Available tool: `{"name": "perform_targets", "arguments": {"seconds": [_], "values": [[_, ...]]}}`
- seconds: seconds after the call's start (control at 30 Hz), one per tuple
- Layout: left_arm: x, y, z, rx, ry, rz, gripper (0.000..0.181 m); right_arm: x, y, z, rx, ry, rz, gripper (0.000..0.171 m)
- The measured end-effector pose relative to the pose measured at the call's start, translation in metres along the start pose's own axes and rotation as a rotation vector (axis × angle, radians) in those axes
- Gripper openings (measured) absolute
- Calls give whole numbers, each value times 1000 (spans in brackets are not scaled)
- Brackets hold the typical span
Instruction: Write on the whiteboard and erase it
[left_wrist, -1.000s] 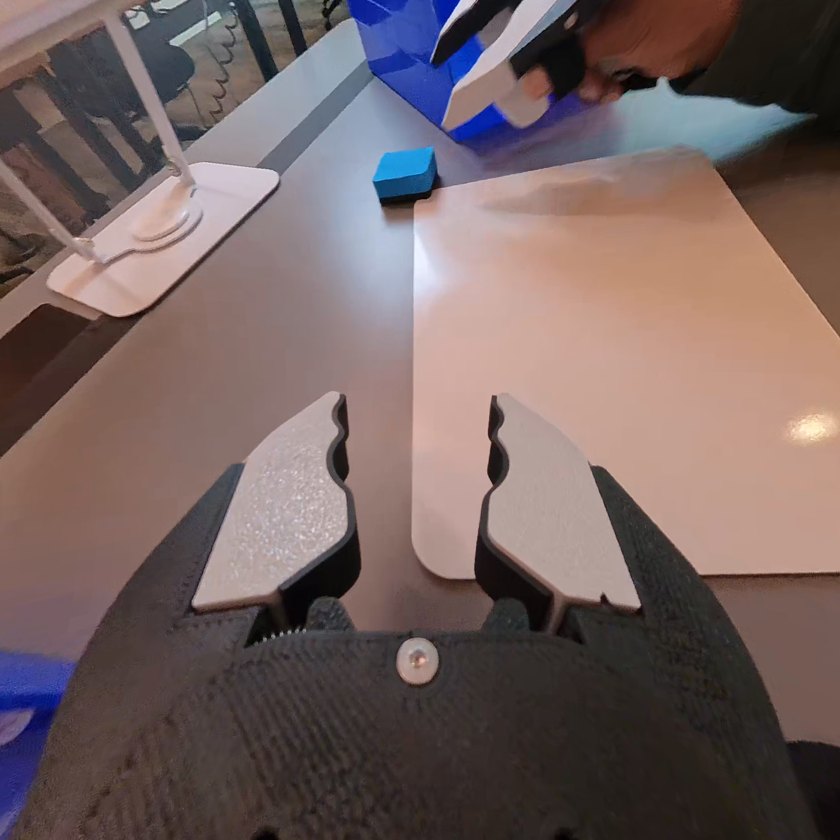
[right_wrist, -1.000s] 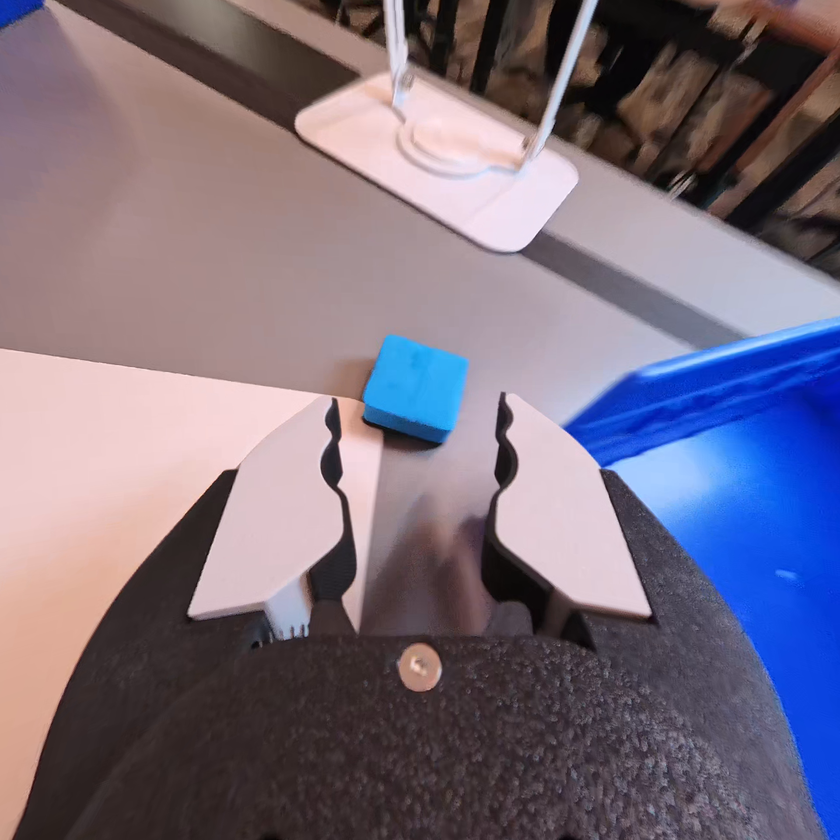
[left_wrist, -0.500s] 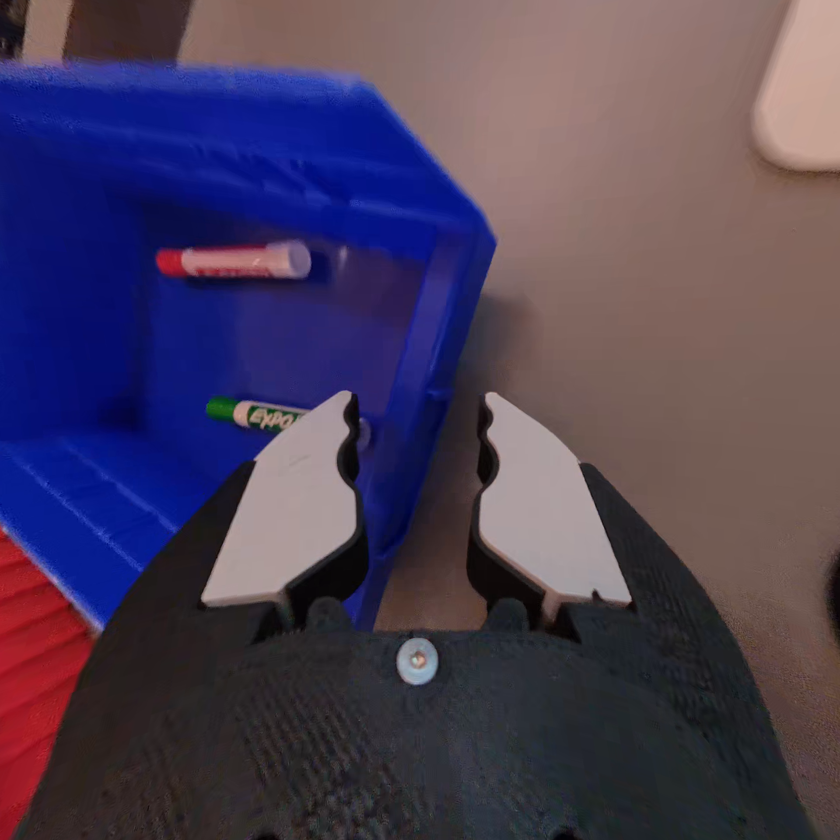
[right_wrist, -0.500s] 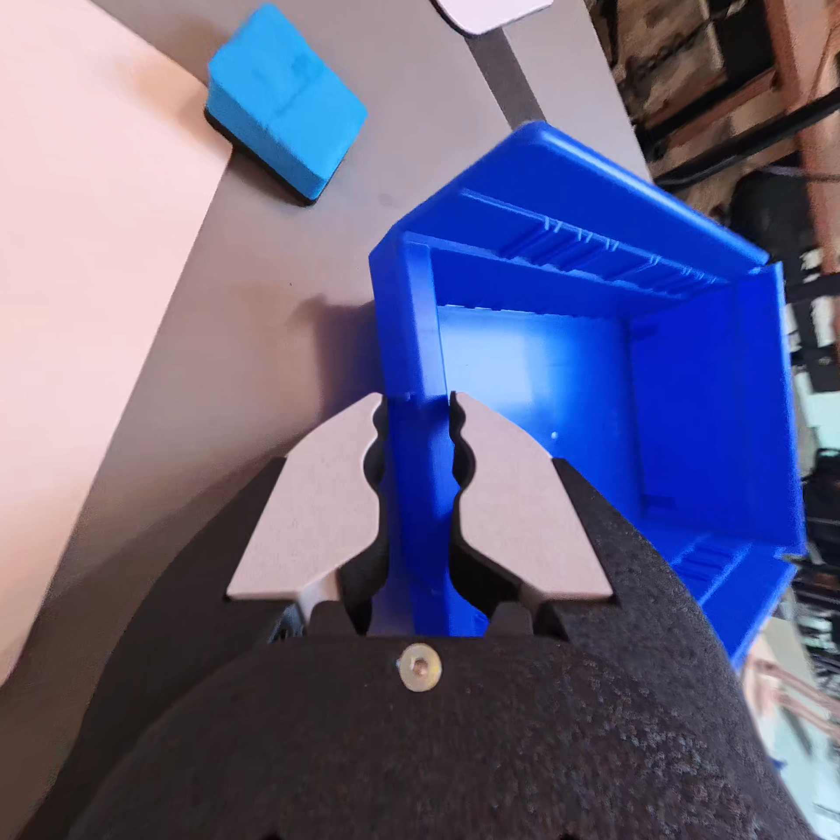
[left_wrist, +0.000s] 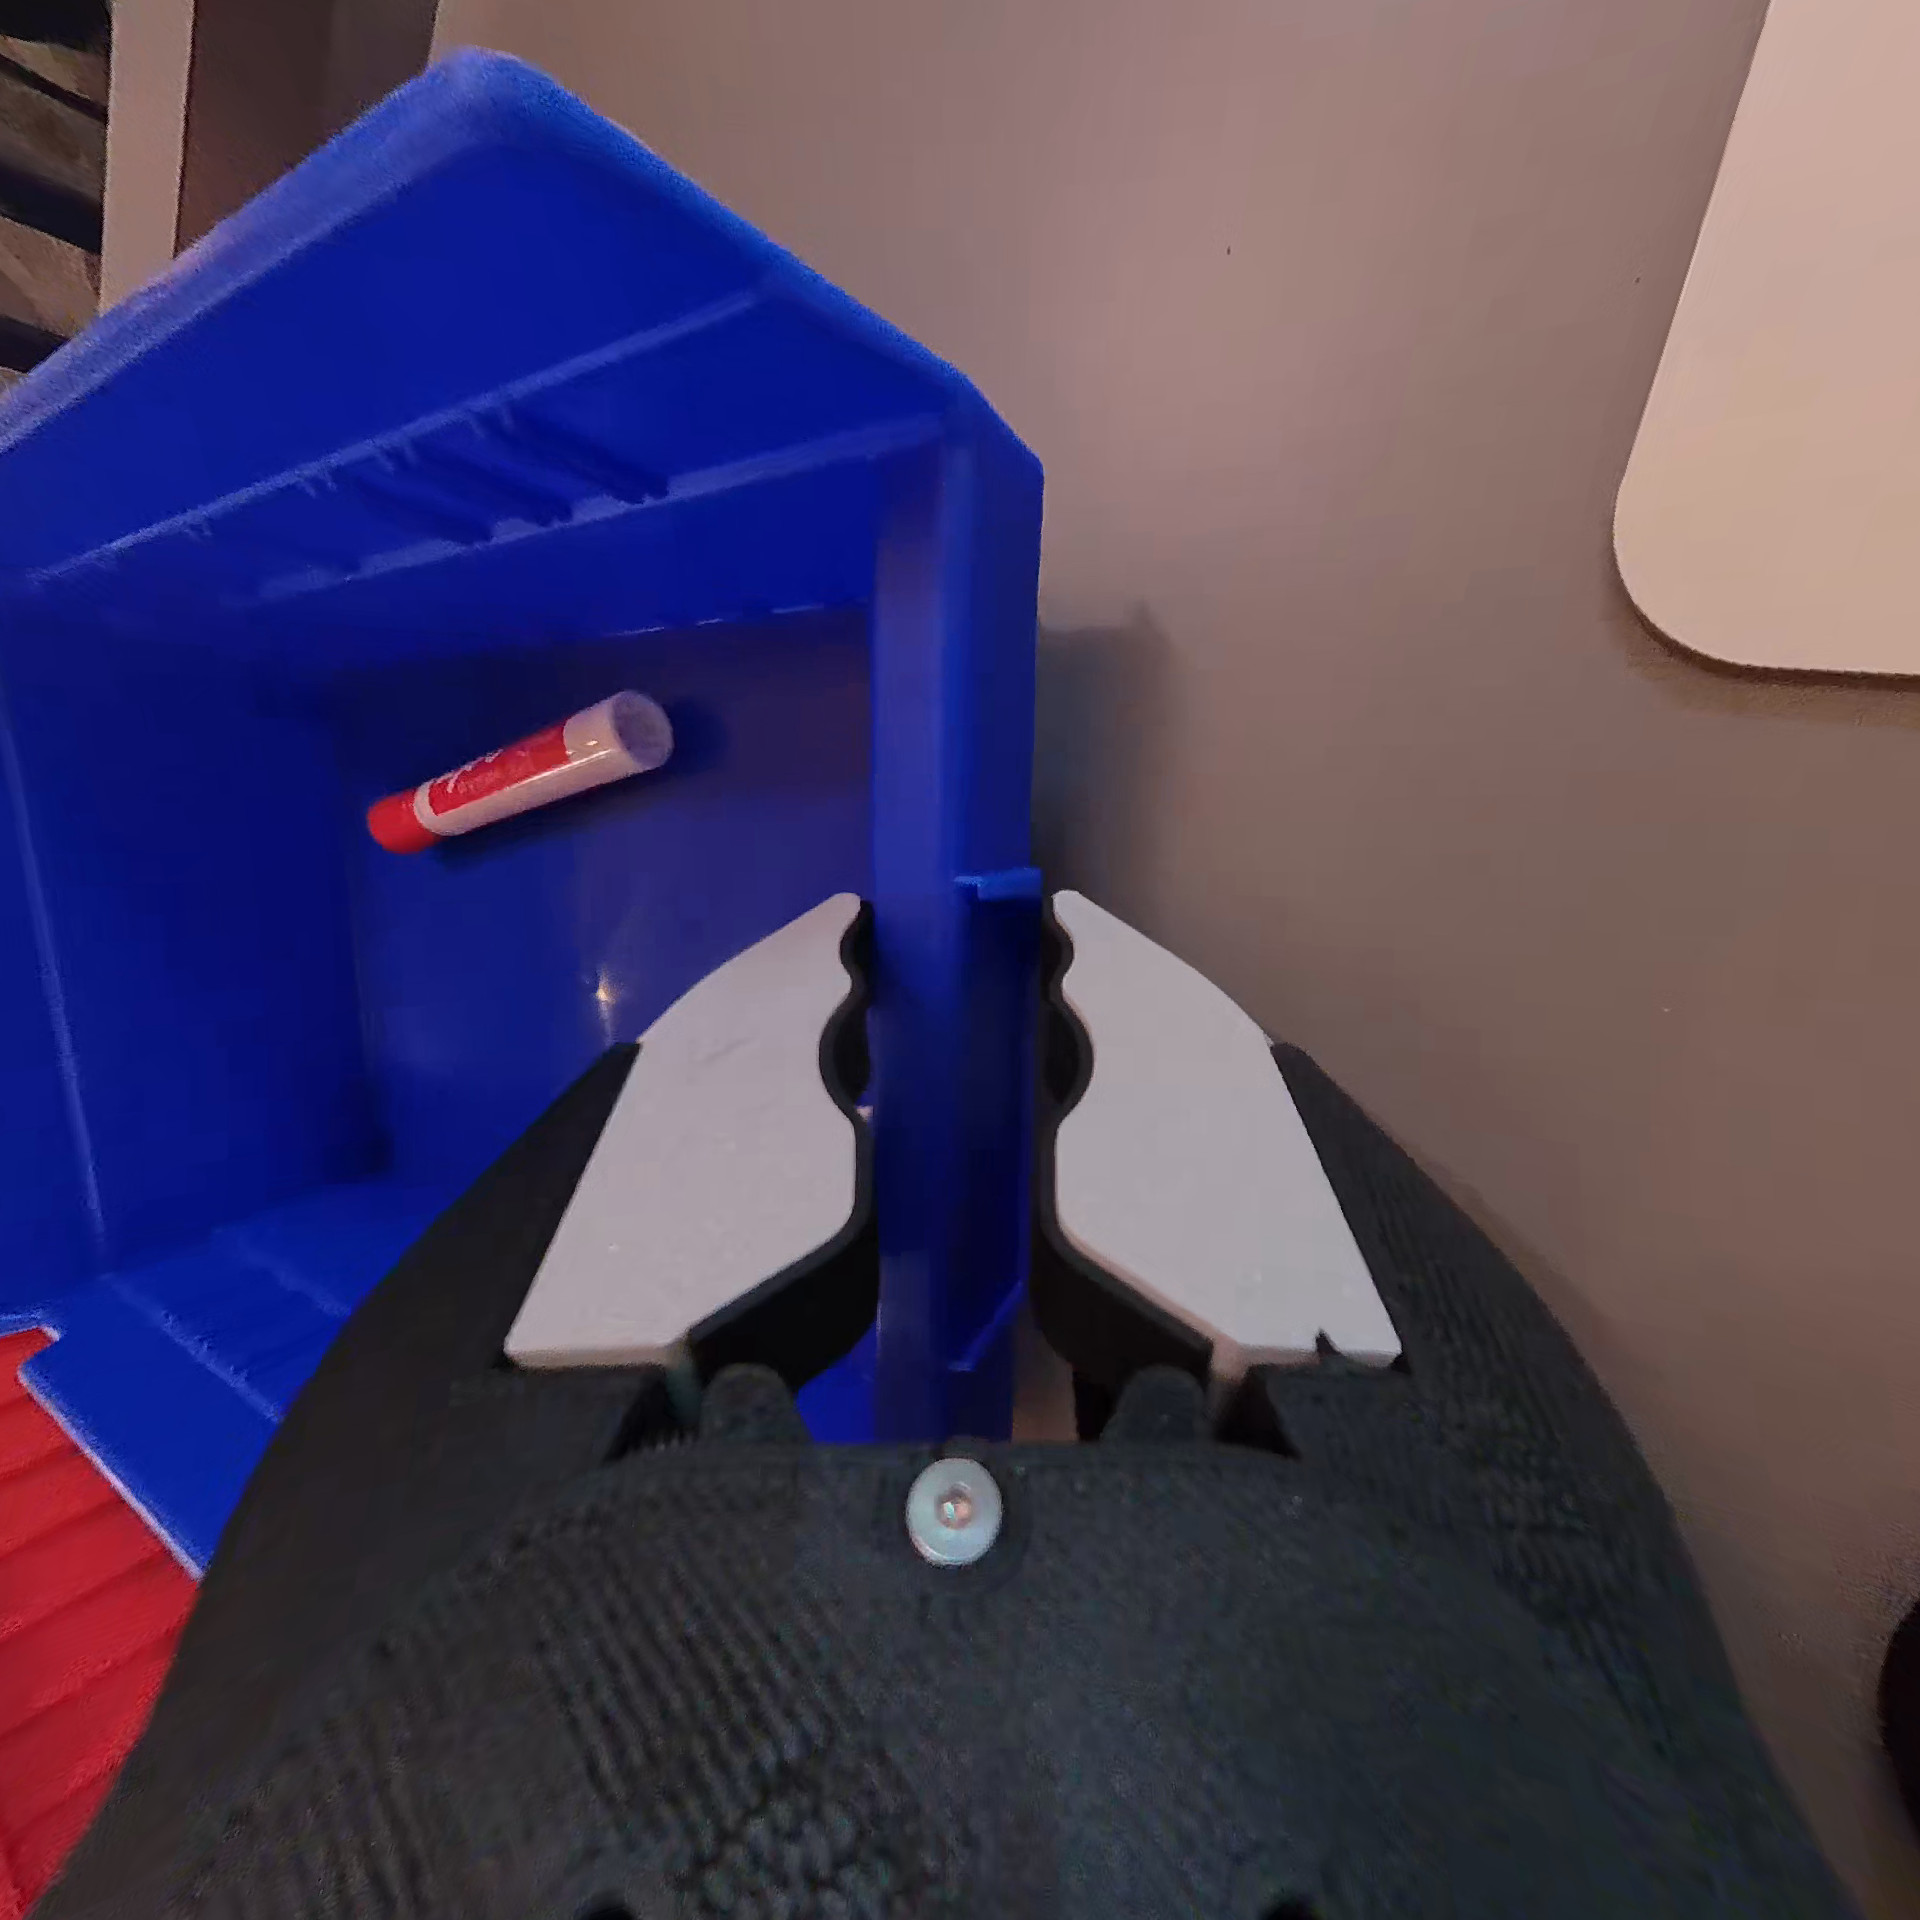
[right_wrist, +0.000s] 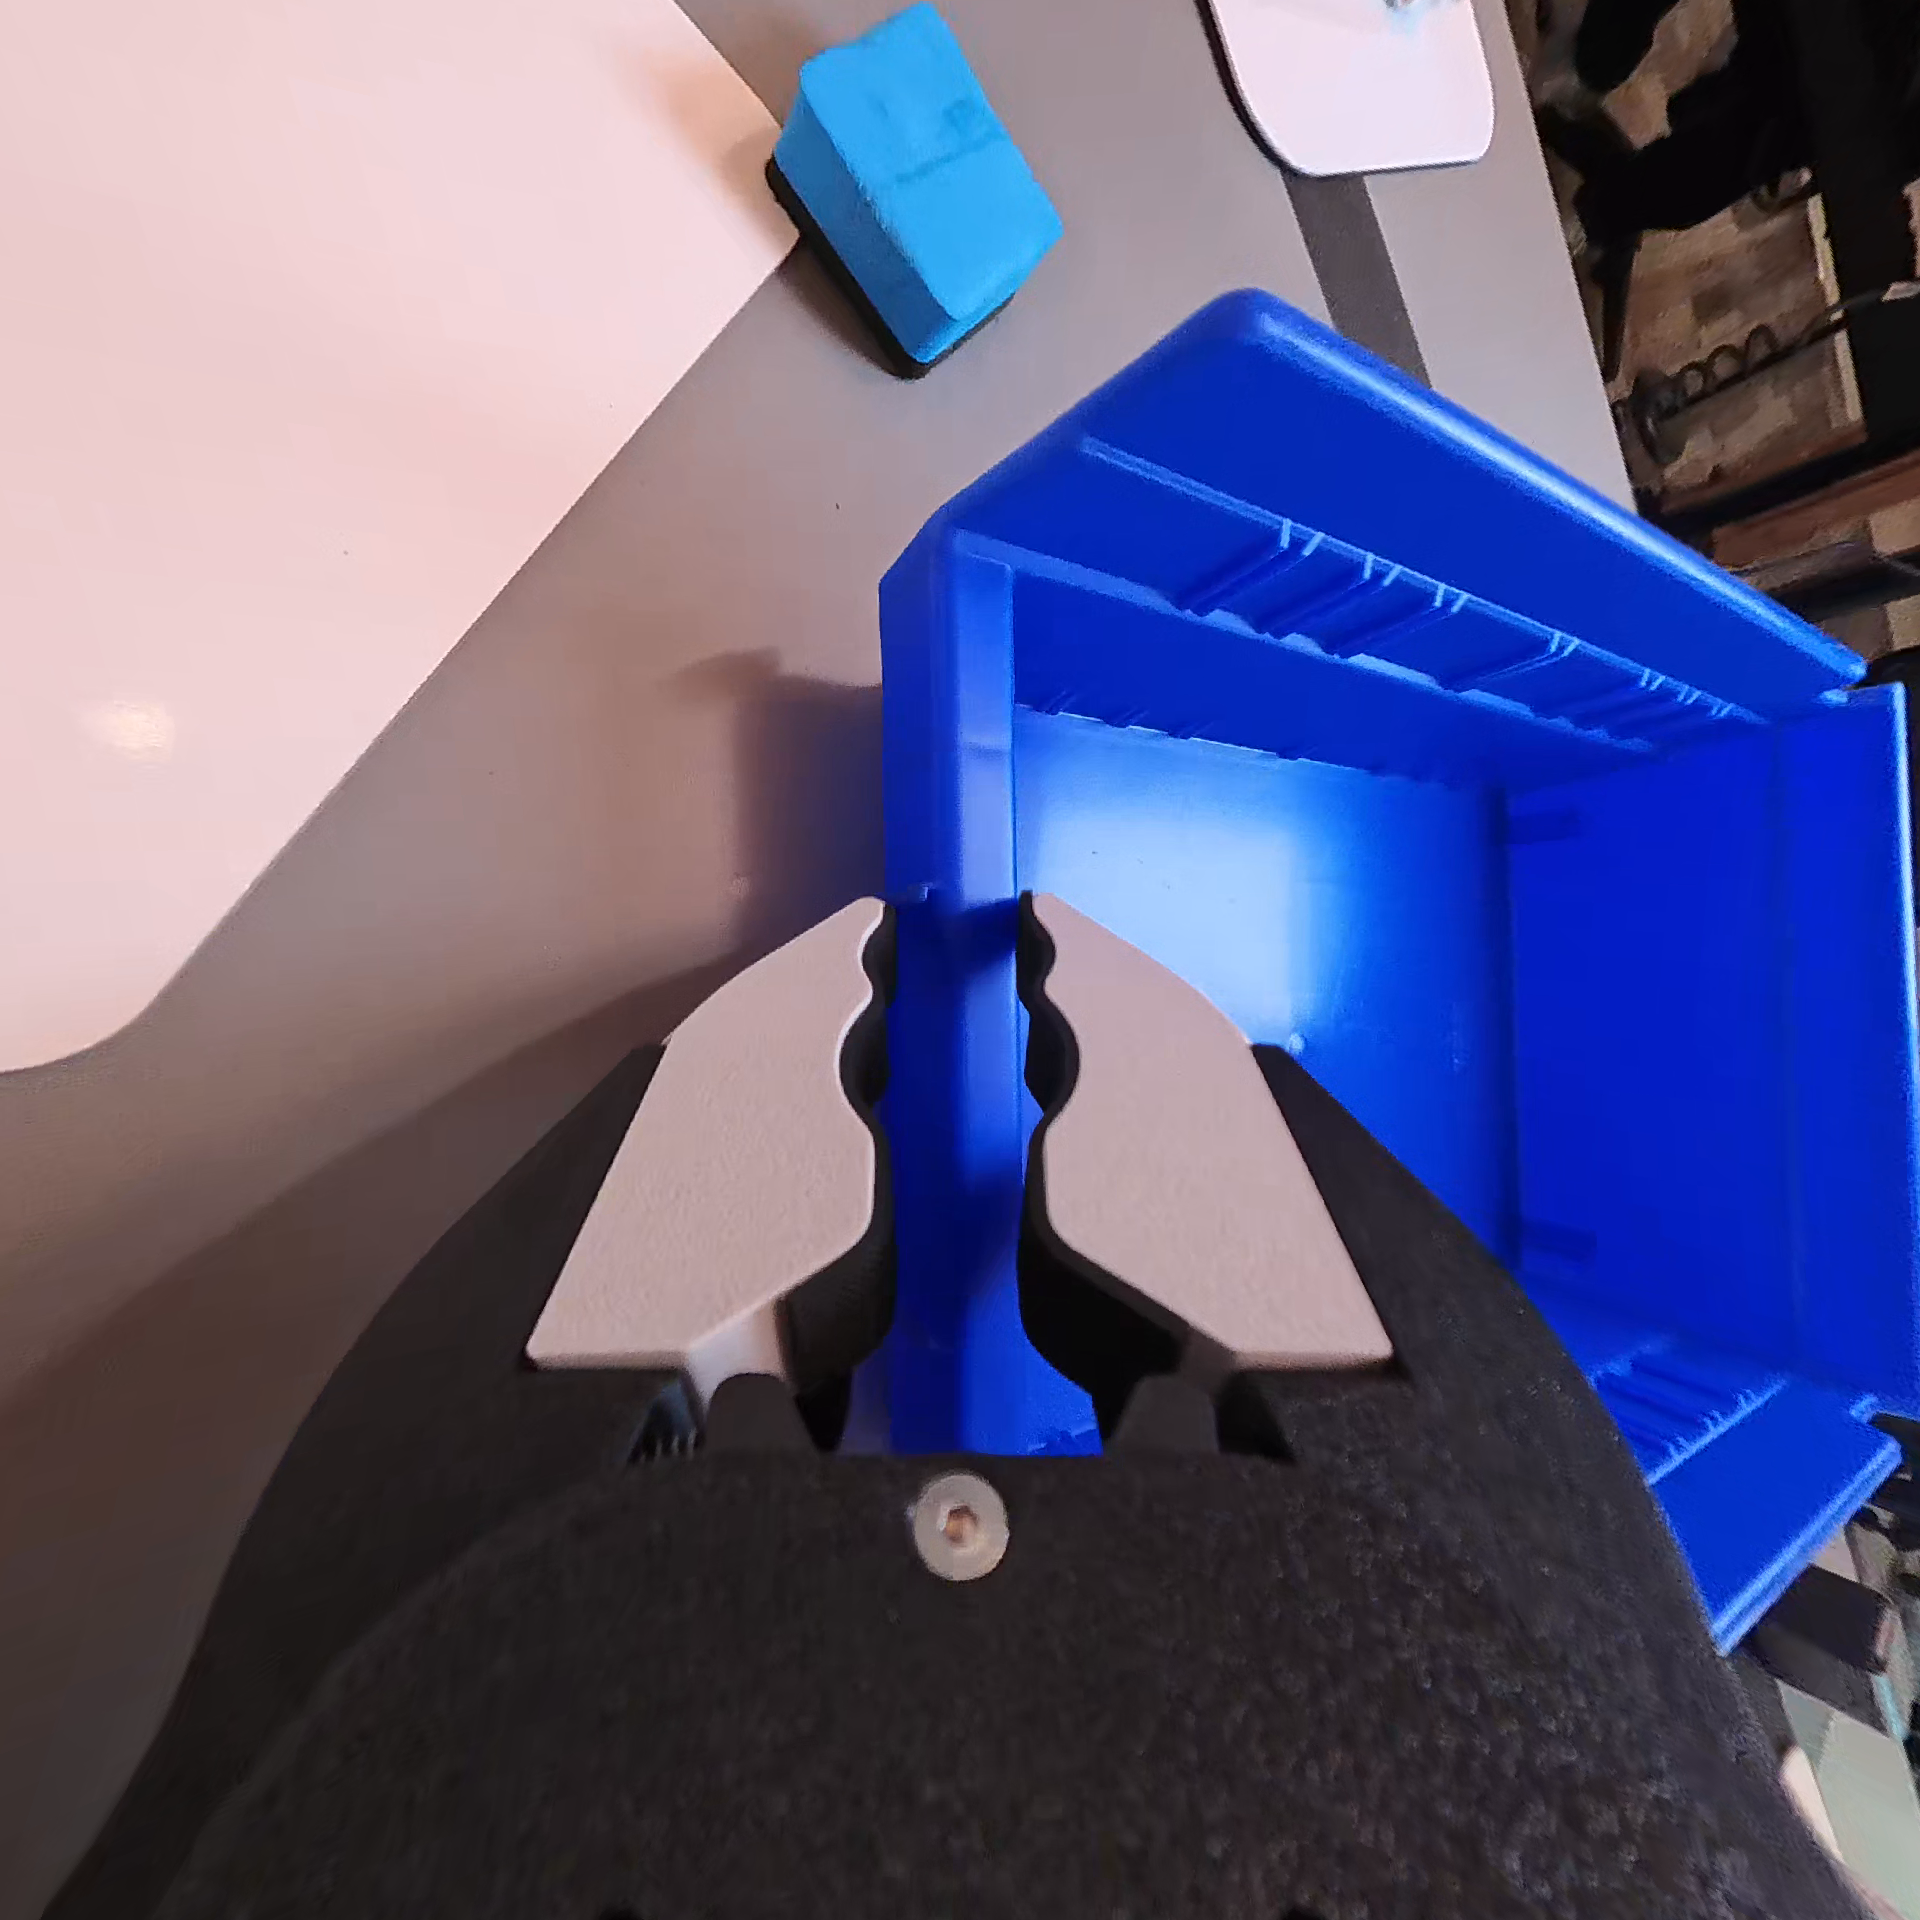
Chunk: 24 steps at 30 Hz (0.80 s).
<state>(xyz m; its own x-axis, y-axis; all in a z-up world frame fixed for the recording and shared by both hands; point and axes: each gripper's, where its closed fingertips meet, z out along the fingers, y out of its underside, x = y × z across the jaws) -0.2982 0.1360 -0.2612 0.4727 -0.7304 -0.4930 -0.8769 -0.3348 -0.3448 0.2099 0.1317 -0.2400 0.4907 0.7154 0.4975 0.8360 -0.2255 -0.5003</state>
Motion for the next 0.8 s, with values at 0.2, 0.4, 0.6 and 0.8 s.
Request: {"name": "perform_targets", "arguments": {"seconds": [0.2, 0.4, 0.6, 0.8], "values": [[-21, -31, -45, 321, 55, -194, 41, 5, -25, -16, 179, 52, 81, 23], [-77, 7, -63, 152, 29, -151, 43, 6, -84, -63, 597, -39, 270, 31], [-70, 75, -16, -289, 298, 250, 54, -15, -90, -56, 621, -130, 264, 34], [-71, 90, 17, -411, 347, 464, 55, -26, -94, -52, 630, -159, 231, 34]]}}
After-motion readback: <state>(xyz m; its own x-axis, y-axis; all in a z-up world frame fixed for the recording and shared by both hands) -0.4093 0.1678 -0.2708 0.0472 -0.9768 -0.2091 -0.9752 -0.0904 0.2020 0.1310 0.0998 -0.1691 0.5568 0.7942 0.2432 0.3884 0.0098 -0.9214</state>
